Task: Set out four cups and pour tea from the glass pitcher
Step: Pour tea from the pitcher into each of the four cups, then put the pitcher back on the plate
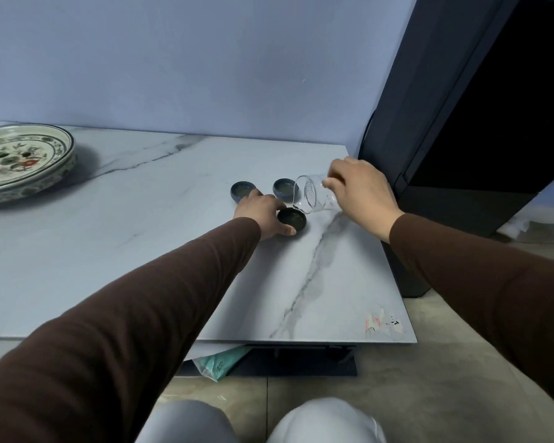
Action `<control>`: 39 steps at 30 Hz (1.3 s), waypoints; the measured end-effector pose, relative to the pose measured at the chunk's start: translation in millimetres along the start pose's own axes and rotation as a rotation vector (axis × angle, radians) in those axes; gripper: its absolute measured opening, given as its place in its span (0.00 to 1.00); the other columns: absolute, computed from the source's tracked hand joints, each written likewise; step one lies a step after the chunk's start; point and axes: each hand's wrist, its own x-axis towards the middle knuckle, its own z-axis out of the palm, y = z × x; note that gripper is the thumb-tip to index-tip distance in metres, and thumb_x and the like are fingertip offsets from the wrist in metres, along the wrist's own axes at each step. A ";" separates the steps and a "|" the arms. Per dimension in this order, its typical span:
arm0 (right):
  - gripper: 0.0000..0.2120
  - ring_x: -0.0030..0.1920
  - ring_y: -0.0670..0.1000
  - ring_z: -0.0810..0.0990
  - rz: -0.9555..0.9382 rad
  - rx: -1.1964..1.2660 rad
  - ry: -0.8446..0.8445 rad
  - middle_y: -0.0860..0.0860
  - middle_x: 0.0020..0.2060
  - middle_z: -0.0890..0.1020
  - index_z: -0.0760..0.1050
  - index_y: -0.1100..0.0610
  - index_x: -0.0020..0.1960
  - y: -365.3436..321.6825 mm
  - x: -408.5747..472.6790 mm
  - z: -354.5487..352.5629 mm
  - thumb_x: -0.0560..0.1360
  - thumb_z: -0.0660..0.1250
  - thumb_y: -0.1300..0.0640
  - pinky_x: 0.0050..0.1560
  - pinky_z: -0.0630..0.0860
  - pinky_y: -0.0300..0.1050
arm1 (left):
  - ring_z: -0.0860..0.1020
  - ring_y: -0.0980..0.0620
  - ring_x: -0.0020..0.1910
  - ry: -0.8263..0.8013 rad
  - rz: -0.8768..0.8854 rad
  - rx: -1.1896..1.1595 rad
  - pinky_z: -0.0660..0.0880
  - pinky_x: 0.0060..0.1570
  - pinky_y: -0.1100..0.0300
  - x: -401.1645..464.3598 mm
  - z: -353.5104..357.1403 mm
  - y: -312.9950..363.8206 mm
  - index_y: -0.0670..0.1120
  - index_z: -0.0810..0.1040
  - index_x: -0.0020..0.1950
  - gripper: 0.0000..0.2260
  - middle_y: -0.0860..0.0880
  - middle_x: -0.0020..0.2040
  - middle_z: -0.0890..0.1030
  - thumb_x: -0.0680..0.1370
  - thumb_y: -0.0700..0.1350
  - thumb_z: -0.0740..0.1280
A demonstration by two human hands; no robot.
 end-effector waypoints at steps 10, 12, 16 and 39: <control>0.14 0.36 0.49 0.72 0.669 0.726 0.128 0.49 0.39 0.78 0.71 0.52 0.36 4.0 4.5 9.9 0.80 0.60 0.50 0.37 0.69 0.43 | 0.66 0.44 0.68 0.026 0.007 0.046 0.67 0.64 0.50 -11.8 -12.0 5.9 0.53 0.68 0.74 0.36 0.48 0.68 0.74 0.70 0.66 0.68; 0.15 0.35 0.47 0.72 0.631 0.773 0.179 0.50 0.43 0.80 0.70 0.50 0.36 -4.5 8.0 9.6 0.80 0.59 0.50 0.36 0.68 0.42 | 0.67 0.44 0.68 0.072 0.031 0.029 0.67 0.64 0.51 -18.9 -22.9 -0.5 0.53 0.69 0.73 0.33 0.49 0.67 0.75 0.71 0.64 0.69; 0.13 0.36 0.42 0.73 0.558 0.871 0.188 0.44 0.43 0.81 0.75 0.52 0.42 -21.9 16.3 12.8 0.82 0.58 0.50 0.39 0.70 0.39 | 0.69 0.44 0.64 0.134 0.063 0.079 0.69 0.59 0.51 -40.1 -48.8 -25.0 0.51 0.73 0.68 0.26 0.49 0.63 0.78 0.73 0.60 0.68; 0.15 0.31 0.44 0.66 0.358 0.880 -0.159 0.45 0.33 0.71 0.70 0.51 0.38 -83.1 90.5 65.6 0.83 0.57 0.50 0.35 0.65 0.39 | 0.74 0.49 0.61 0.008 -0.026 0.084 0.72 0.58 0.51 -12.1 -101.8 -130.1 0.53 0.76 0.63 0.18 0.54 0.60 0.80 0.75 0.56 0.68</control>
